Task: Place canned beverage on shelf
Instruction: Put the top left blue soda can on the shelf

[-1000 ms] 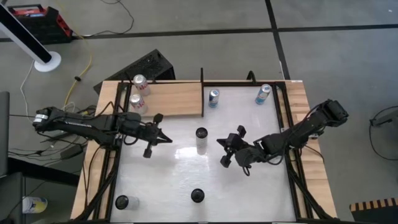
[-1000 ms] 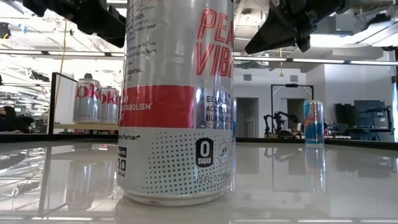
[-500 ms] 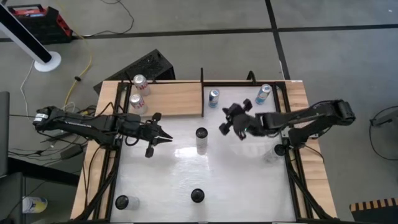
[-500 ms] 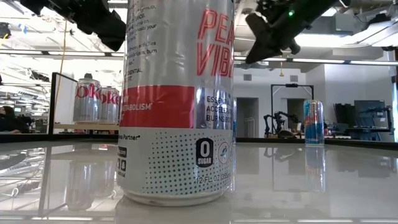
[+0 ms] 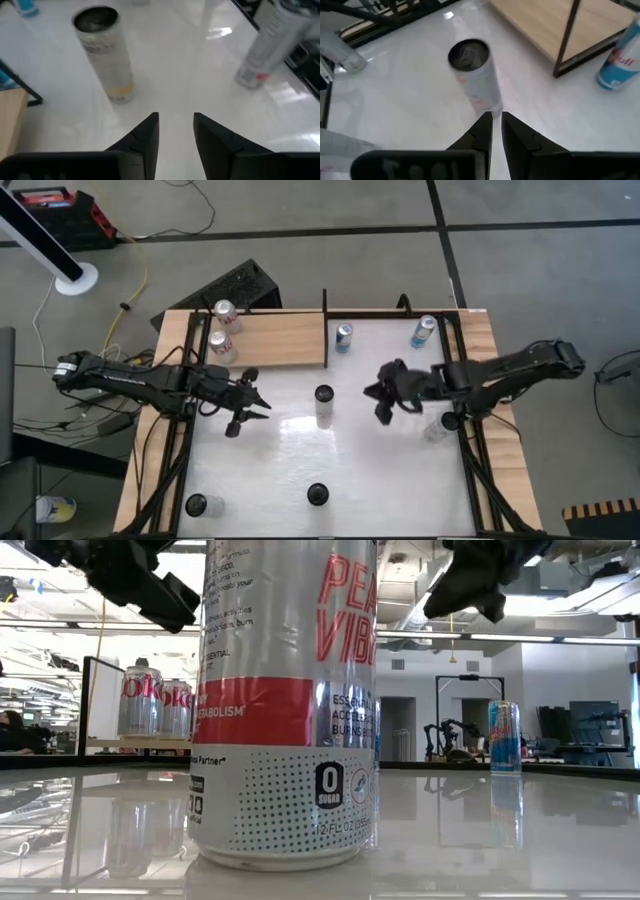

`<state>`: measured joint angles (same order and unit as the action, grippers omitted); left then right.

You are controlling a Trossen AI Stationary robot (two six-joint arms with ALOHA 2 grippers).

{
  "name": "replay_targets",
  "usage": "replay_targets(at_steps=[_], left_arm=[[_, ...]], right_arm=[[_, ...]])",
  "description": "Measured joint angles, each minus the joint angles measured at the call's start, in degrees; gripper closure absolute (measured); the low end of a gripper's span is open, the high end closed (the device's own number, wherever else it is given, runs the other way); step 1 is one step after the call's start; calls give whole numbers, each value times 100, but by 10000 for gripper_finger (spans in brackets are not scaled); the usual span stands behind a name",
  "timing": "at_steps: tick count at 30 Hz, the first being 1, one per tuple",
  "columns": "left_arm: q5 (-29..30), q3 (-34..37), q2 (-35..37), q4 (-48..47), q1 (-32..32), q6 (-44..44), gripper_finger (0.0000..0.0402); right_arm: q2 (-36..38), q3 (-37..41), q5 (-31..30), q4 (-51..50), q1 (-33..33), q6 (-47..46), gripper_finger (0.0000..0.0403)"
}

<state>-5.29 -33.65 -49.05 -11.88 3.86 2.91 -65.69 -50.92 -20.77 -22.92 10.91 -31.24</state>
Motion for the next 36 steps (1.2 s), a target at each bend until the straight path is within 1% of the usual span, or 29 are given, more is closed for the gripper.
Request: replay_targets(at_steps=[2,6,10,13,15,20,22,25,26,27,28,29,30,33,36], left_arm=[[35,0,-3,-29,0,92,294],[385,0,-1,-85,-4,97,294],[506,0,-1,-45,-4,96,294],[384,0,-29,-36,-4,-18,294],[268,0,-49,-52,-3,-101,294],[260,-8,-27,-186,-2,-269,294],[293,-151,92,-550,-4,-10,294],[630,-500,458,-1027,-66,527,294],[801,-569,633,-1124,-121,748,294],[994,-597,824,-1123,-198,935,294],[1160,-600,1063,-1033,-298,1035,294],[1260,-588,1288,-887,-410,1086,294],[1287,-553,1527,-737,-530,1113,294],[1192,-429,2175,-676,-839,1010,294],[895,-338,2644,-763,-990,653,294]], right_arm=[[-176,0,-360,-31,377,-116,336],[-609,0,-928,103,1030,-178,336],[-1040,0,-1232,534,1472,-124,336],[-1260,0,-1272,815,1637,-34,336],[-1376,0,-1270,1014,1658,-19,336],[-1432,2,-1327,1032,1578,23,336],[-1421,2,-1705,1012,1448,192,336],[-1260,2,-2740,1071,1059,699,336],[-1187,2,-2933,1159,862,962,336],[-1108,2,-2959,1245,622,1265,336],[-1023,2,-2888,1327,359,1502,335],[-943,2,-2661,1435,62,1687,335],[-861,2,-2296,1574,-255,1876,334],[-689,2,-1072,1811,-1331,2249,320],[-694,2,452,1993,-2425,2319,286]])
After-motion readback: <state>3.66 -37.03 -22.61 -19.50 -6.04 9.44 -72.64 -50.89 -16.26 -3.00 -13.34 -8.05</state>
